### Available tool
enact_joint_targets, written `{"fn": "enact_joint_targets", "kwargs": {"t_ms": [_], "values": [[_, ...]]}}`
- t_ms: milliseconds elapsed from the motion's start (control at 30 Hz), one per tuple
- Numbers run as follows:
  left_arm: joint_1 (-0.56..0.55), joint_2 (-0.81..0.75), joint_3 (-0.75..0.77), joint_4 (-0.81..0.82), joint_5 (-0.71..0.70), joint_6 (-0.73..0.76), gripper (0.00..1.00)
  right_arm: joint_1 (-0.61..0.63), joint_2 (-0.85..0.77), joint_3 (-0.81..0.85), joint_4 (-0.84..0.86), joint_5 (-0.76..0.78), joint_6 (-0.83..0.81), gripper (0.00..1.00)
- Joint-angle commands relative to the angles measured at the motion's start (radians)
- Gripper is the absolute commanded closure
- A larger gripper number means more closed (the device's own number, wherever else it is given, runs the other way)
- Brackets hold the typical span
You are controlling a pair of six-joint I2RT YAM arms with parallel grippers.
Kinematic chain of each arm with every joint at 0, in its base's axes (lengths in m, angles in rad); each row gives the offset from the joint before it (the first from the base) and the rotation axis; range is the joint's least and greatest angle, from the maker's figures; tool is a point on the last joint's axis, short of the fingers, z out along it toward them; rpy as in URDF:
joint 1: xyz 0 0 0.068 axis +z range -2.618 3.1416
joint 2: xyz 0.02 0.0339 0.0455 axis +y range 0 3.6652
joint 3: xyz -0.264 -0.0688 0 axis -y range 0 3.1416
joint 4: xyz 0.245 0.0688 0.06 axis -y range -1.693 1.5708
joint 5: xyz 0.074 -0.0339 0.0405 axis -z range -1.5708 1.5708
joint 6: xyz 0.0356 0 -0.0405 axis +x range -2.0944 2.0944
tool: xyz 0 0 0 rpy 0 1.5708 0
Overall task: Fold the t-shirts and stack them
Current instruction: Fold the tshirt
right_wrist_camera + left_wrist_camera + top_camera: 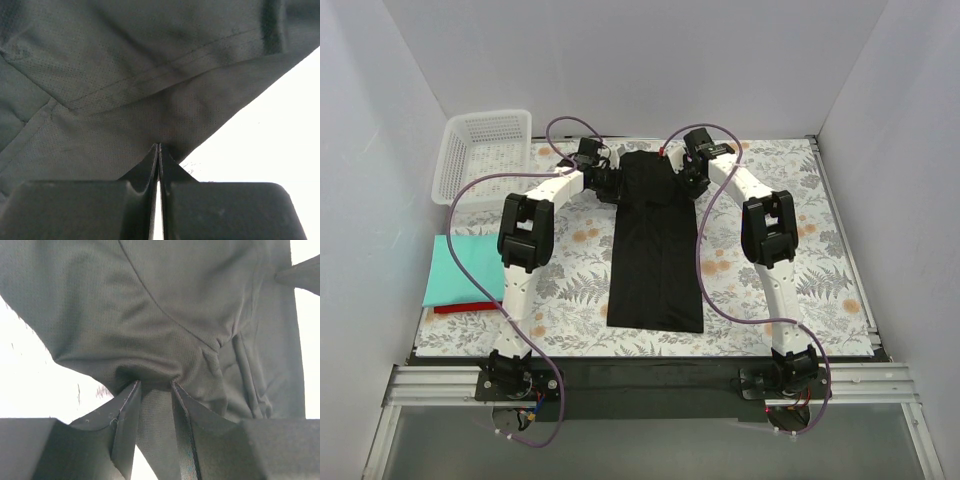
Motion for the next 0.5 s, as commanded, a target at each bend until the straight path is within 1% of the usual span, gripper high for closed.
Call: {"fn": "enact_joint_targets", "kwargs": {"t_ms": [0, 167, 233, 300, 367, 400, 433, 467], "values": [[0.005, 0.066, 0.037, 0.008, -0.086, 0.019, 0.7, 0.003, 0.05, 0.01, 0.077, 0.1, 0.029, 0.96], [0.022, 0.125, 0.129, 0.019, -0.093, 0.007, 0.69, 0.0, 0.086, 0.033, 0.158, 0.194, 0.028, 0.96], [0.024, 0.137, 0.141, 0.019, -0.087, 0.004, 0.69, -0.005, 0.097, 0.048, 0.176, 0.207, 0.025, 0.94], [0.025, 0.136, 0.144, 0.033, -0.084, 0.002, 0.66, -0.005, 0.105, 0.062, 0.191, 0.213, 0.02, 0.94], [0.029, 0.126, 0.152, 0.04, -0.087, 0.008, 0.64, -0.005, 0.099, 0.081, 0.196, 0.205, 0.017, 0.89], [0.03, 0.122, 0.173, 0.037, -0.084, 0.016, 0.61, -0.003, 0.091, 0.084, 0.196, 0.185, 0.011, 0.86], [0.032, 0.104, 0.187, 0.027, -0.061, 0.02, 0.59, -0.003, 0.062, 0.079, 0.193, 0.165, 0.002, 0.76], [0.035, 0.088, 0.201, 0.018, -0.048, 0.027, 0.56, 0.0, 0.041, 0.076, 0.194, 0.156, -0.003, 0.72]]}}
